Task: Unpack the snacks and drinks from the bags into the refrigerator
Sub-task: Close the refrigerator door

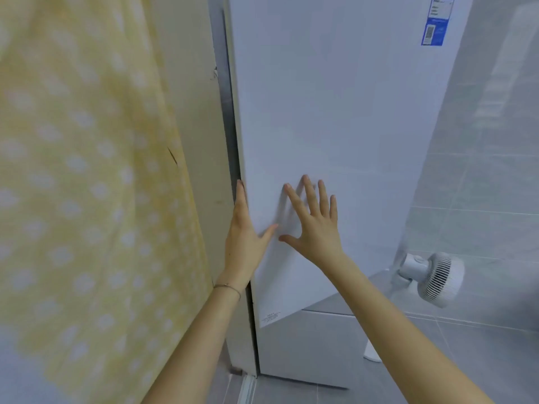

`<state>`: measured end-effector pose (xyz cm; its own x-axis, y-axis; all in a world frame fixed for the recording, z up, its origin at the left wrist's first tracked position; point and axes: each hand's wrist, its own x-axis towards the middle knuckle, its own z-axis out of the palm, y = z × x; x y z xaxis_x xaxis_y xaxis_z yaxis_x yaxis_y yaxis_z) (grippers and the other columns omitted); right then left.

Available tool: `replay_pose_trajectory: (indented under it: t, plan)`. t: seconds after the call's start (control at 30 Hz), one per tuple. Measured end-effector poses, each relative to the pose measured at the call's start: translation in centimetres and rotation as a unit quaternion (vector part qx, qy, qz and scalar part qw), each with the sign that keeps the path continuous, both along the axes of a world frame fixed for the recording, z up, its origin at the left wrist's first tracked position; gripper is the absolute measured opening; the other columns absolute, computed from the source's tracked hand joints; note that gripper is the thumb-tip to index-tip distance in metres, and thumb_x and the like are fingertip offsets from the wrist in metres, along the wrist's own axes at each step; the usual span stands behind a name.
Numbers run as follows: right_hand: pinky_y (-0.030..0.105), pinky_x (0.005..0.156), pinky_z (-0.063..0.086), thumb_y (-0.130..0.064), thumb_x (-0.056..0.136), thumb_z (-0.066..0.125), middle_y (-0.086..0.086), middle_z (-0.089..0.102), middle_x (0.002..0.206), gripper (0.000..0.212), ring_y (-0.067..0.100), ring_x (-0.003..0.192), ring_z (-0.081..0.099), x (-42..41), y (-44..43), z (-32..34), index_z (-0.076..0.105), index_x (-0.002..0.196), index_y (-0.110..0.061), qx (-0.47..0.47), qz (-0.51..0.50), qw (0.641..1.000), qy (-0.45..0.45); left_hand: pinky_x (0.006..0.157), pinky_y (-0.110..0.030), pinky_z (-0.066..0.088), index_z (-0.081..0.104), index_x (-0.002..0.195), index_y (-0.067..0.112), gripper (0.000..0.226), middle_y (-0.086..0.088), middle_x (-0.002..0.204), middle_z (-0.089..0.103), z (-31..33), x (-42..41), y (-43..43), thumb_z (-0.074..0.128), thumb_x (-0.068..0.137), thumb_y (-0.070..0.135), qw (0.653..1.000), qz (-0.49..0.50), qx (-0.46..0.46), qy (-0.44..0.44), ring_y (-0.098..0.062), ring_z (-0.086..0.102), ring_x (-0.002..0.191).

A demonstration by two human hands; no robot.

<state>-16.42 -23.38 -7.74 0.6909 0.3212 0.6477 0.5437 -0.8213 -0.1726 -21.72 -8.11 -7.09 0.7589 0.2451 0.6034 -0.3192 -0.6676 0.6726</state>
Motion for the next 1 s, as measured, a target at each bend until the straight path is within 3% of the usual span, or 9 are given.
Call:
replay_pose_trajectory:
  t: [0.07, 0.17, 0.23, 0.4, 0.7, 1.0]
  plan:
    - [0.059, 0.116, 0.004, -0.05, 0.07, 0.079, 0.002, -0.002, 0.163, 0.11, 0.032, 0.148, -0.009, 2.5, 1.2, -0.1, 0.008, 0.153, -0.036, -0.014, -0.014, 1.0, -0.01, 0.101, 0.005, 0.011, -0.013, 0.149, 0.036, 0.116, 0.012, 0.16, 0.0, -0.4, 2.5, 1.1, 0.079, 0.08, 0.032, 0.999, 0.025, 0.031, -0.008, 0.009, 0.005, 0.139]
    - [0.058, 0.116, -0.001, -0.047, 0.07, 0.08, 0.002, -0.005, 0.163, 0.112, 0.031, 0.148, -0.012, 6.8, 1.4, -0.4, 0.006, 0.154, -0.036, -0.017, -0.045, 0.999, -0.022, 0.114, -0.03, 0.025, -0.012, 0.151, 0.034, 0.123, -0.014, 0.162, -0.001, -1.3, 7.0, 3.0, 0.082, 0.073, 0.042, 0.988, 0.087, 0.121, -0.035, -0.021, 0.007, 0.149]
    - [0.058, 0.116, -0.003, -0.045, 0.069, 0.081, 0.002, -0.006, 0.163, 0.113, 0.032, 0.148, -0.012, 9.8, 1.3, -0.6, 0.008, 0.154, -0.034, -0.025, -0.06, 0.997, -0.038, 0.114, -0.039, 0.024, -0.011, 0.152, 0.035, 0.125, -0.016, 0.161, -0.007, -1.6, 9.8, 3.6, 0.08, 0.068, 0.053, 0.98, 0.117, 0.16, -0.035, -0.028, 0.005, 0.149]
    - [0.058, 0.115, -0.003, -0.042, 0.067, 0.083, 0.006, -0.001, 0.162, 0.111, 0.035, 0.148, -0.006, 15.7, 1.8, -1.0, 0.015, 0.154, -0.031, -0.036, -0.068, 0.994, -0.084, 0.12, -0.044, 0.014, -0.009, 0.153, 0.033, 0.127, -0.01, 0.16, -0.012, -2.0, 16.4, 4.0, 0.075, 0.064, 0.064, 0.971, 0.118, 0.204, -0.04, -0.029, -0.008, 0.15]
    - [0.059, 0.114, -0.003, -0.036, 0.061, 0.087, 0.009, 0.008, 0.16, 0.108, 0.035, 0.147, 0.0, 22.8, 2.2, -1.7, 0.028, 0.151, -0.028, -0.056, -0.105, 0.979, -0.167, 0.119, -0.054, 0.012, -0.002, 0.154, 0.03, 0.127, -0.018, 0.161, -0.005, -2.8, 25.3, 4.2, 0.075, 0.061, 0.07, 0.95, 0.127, 0.285, -0.006, -0.034, -0.007, 0.149]
    - [0.056, 0.115, -0.008, -0.035, 0.061, 0.086, 0.005, 0.008, 0.16, 0.105, 0.032, 0.147, -0.002, 24.0, 2.6, -2.2, 0.031, 0.15, -0.032, -0.038, -0.111, 0.978, -0.173, 0.118, -0.056, 0.009, 0.005, 0.155, 0.032, 0.121, -0.022, 0.16, 0.001, -4.2, 28.0, 4.7, 0.069, 0.061, 0.074, 0.939, 0.144, 0.307, -0.065, -0.038, -0.004, 0.149]
